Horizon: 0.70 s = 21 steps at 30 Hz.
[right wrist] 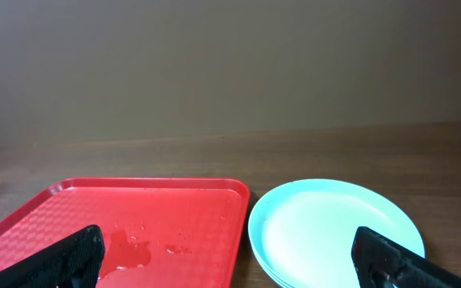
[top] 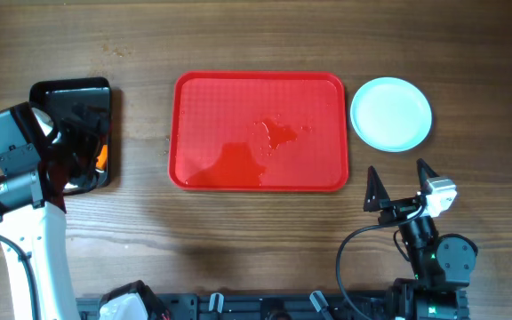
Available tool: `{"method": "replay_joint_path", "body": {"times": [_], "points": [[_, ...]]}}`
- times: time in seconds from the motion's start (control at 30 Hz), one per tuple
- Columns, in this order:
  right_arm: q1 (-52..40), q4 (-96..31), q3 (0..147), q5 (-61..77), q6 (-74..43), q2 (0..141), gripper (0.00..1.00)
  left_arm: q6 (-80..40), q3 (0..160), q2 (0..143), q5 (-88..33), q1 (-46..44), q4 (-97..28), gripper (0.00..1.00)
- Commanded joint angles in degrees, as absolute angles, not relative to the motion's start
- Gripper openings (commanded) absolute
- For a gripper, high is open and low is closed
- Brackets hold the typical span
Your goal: Clean dirty plates on tray and stack at the side
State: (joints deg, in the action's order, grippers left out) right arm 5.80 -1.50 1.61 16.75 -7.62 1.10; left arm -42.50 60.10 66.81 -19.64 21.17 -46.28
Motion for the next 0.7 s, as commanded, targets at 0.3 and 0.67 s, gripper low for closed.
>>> {"method": "replay_joint_path", "body": {"times": [0.3,0.67], "points": [[6.1,-1.5,1.4,13.5,-5.3,0.2,1.0,-42.2,59.9,66.6,-20.5,21.2,-46.2,1.0],[6.1,-1.6,1.4,13.3,1.3,0.1,1.0,-42.2,59.9,66.6,-20.5,21.2,-46.2,1.0]]}}
